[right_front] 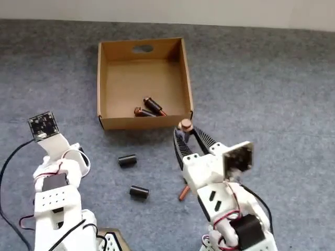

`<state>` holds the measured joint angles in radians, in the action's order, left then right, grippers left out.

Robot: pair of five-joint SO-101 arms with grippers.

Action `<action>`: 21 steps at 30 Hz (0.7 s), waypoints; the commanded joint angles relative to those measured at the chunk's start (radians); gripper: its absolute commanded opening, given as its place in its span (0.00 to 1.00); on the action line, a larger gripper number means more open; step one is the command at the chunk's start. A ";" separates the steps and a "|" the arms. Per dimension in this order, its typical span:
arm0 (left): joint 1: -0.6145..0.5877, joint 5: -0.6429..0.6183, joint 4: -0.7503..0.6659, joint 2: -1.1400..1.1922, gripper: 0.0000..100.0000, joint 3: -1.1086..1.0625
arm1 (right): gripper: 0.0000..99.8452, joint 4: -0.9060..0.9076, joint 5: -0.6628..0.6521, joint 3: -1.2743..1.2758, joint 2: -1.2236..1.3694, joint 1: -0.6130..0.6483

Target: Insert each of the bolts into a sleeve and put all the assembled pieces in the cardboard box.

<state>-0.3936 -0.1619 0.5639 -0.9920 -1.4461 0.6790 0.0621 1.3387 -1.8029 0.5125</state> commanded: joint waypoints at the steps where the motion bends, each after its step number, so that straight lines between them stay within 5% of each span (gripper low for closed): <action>1: 0.019 -0.005 -0.015 -0.019 0.03 0.005 | 0.01 -0.002 0.000 -0.171 0.116 -0.001; 21: 0.019 -0.003 -0.014 -0.019 0.03 0.004 | 0.01 0.004 0.052 -1.167 1.618 -0.074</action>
<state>-0.3859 -0.1603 0.5639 -0.9920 -1.4477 0.6790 0.0667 0.3383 -0.3376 0.4925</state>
